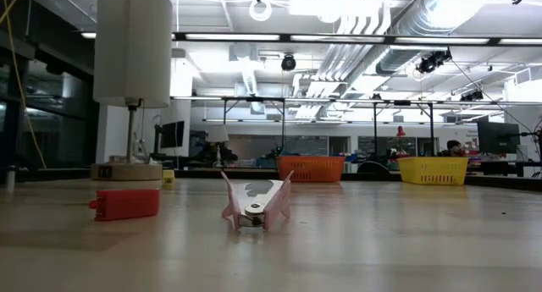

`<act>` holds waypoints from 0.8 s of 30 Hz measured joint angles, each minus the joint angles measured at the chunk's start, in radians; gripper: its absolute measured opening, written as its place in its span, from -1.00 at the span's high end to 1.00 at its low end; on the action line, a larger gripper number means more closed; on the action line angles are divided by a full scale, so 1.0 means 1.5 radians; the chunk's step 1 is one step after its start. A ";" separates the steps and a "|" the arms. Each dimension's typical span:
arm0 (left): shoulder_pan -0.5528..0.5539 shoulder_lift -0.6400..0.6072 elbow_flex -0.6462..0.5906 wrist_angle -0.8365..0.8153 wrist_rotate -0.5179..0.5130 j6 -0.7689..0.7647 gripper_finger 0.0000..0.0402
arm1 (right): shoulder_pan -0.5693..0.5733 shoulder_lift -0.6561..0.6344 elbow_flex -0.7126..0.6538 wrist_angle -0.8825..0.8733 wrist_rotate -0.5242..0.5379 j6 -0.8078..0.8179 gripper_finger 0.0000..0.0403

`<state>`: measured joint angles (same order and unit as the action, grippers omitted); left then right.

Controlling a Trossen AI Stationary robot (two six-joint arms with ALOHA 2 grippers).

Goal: Pick and place Stapler, Stapler remover, tape
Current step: Put the dark blue tape into the orange bin

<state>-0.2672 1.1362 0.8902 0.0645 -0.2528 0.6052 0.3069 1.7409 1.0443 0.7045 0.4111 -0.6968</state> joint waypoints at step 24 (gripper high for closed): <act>-0.002 0.003 0.001 -0.011 -0.029 0.001 0.83 | 0.012 0.002 0.003 0.004 0.123 -0.001 0.06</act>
<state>-0.2695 1.1412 0.8909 0.0483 -0.2965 0.6062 0.3252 1.7432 1.0492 0.7111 0.5951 -0.6985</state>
